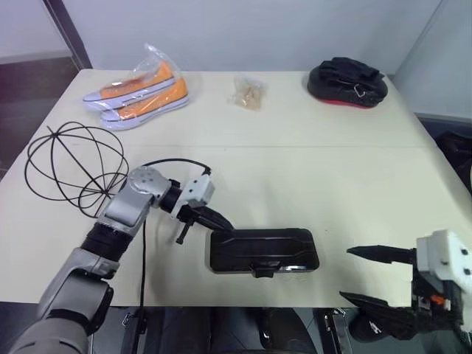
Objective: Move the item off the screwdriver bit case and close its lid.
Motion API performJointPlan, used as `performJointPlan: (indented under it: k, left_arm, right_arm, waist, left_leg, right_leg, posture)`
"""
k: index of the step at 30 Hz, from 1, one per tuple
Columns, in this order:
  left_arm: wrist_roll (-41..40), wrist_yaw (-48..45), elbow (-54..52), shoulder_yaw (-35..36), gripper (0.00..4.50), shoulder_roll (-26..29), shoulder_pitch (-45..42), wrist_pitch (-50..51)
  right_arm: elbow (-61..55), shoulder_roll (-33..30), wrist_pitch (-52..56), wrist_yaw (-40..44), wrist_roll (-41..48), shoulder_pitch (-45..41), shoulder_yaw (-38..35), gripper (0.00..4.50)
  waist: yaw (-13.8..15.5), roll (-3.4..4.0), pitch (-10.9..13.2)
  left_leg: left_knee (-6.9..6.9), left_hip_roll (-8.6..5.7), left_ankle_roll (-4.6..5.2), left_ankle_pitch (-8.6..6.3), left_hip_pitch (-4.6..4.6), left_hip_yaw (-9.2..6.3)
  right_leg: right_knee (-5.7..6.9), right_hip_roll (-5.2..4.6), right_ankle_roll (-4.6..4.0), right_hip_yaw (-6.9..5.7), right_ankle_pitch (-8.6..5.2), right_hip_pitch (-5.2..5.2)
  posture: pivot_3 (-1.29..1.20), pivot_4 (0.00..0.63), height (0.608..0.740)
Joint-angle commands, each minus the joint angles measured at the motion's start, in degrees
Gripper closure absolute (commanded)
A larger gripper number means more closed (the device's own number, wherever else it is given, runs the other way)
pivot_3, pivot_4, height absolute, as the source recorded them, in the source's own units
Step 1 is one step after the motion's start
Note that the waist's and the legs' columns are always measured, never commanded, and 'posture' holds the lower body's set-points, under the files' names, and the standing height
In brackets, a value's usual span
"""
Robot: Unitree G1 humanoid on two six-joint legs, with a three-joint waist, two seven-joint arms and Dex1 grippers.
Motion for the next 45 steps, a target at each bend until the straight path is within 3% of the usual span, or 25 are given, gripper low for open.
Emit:
performJointPlan:
  k: [1,2,7,8,12,18,20,27,38,45]
  left_arm:
    - [2.23,3.05,6.35,1.34,4.5,-3.21,-4.92,-5.39]
    - [2.9,3.71,9.02,1.33,4.5,-4.34,-6.52,-6.71]
    - [5.31,3.18,20.06,0.43,4.5,-8.81,-12.65,-12.25]
    - [5.93,2.44,21.79,-0.12,4.5,-9.57,-13.39,-13.4]
    - [9.12,1.05,25.81,-2.48,4.5,-11.91,-14.92,-16.23]
    - [12.97,-1.46,26.99,-6.01,4.5,-13.93,-14.32,-21.4]
    - [13.55,-1.23,27.36,-6.29,4.5,-15.4,-14.31,-22.14]
    - [14.32,-0.7,27.17,-6.43,4.5,-17.99,-13.92,-22.08]
    - [12.49,-2.51,21.14,-10.91,4.5,-15.21,-9.41,-20.46]
    - [13.53,-1.2,20.17,-9.54,4.5,-16.05,-7.99,-20.32]
  right_arm:
    - [-3.36,0.07,-3.8,-1.12,-1.63,3.06,3.62,1.4]
    - [-3.54,-0.39,-5.46,-2.01,-2.19,4.02,5.95,1.68]
    - [-3.57,-2.74,-10.49,-12.32,-9.08,3.14,22.13,4.25]
    - [-3.57,-3.49,-11.67,-13.8,-11.38,2.3,26.36,4.41]
    - [-3.57,-5.1,-11.4,-20.19,-20.41,-4.23,42.16,4.41]
    - [0.77,-0.83,-4.43,-30.75,-36.07,-20.58,64.83,4.41]
    - [2.03,0.69,-2.81,-32.49,-39.37,-24.6,68.92,4.41]
    - [4.1,1.4,-3.59,-32.45,-42.83,-25.39,72.29,4.41]
    - [7.53,3.06,-7.75,-41.09,-64.7,-27.32,77.69,4.41]
    - [5.96,7.38,-6.53,-37.72,-62.83,-27.36,76.28,4.41]
  waist:
    - [0.12,0.0,0.0]
    - [0.11,-0.01,0.0]
    - [-0.37,-0.04,0.0]
    - [-0.45,-0.04,-0.01]
    - [-0.49,-0.04,-0.01]
    - [-0.32,-0.08,-0.01]
    - [-0.08,-0.07,-0.02]
    - [-0.07,-0.07,-0.02]
    - [-0.67,-0.08,-0.1]
    - [-0.68,-0.2,-0.24]
  left_leg:
    - [0.02,-0.04,0.0,0.0,-0.02,0.0]
    - [0.04,-0.05,0.0,0.0,-0.07,0.01]
    - [0.05,-0.08,0.0,0.0,-0.1,0.03]
    - [0.06,-0.09,0.0,0.0,-0.1,0.03]
    - [0.05,-0.12,0.0,0.0,-0.12,0.03]
    - [0.07,-0.13,-0.01,0.01,-0.22,0.01]
    - [0.08,-0.13,-0.01,0.01,-0.24,0.01]
    - [0.1,-0.18,0.01,0.0,-0.29,-0.01]
    - [0.1,-0.2,0.01,0.0,-0.17,0.0]
    - [0.1,-0.17,0.01,0.0,0.06,-0.01]
  right_leg:
    - [-0.01,0.0,0.02,-0.01,0.01,0.02]
    - [-0.02,0.0,0.04,-0.03,0.01,0.01]
    - [-0.08,0.0,0.11,-0.01,0.05,-0.01]
    - [-0.07,0.0,0.11,-0.01,0.05,-0.02]
    - [-0.06,0.05,0.11,-0.02,0.06,-0.06]
    - [-0.05,0.04,0.07,-0.01,0.05,-0.18]
    - [-0.06,0.03,0.07,0.0,0.05,-0.2]
    - [-0.06,-0.02,0.1,-0.02,0.07,-0.19]
    - [0.05,0.06,0.11,-0.02,0.07,-0.17]
    - [0.06,0.07,0.1,-0.03,0.07,0.06]
  posture:
    - [0.0,0.15,0.74]
    - [0.0,0.15,0.74]
    - [0.0,0.15,0.74]
    - [0.0,0.15,0.74]
    - [0.0,0.15,0.74]
    - [0.0,0.15,0.74]
    - [0.0,0.15,0.74]
    - [0.0,0.15,0.74]
    - [0.0,0.15,0.74]
    - [0.0,0.15,0.74]
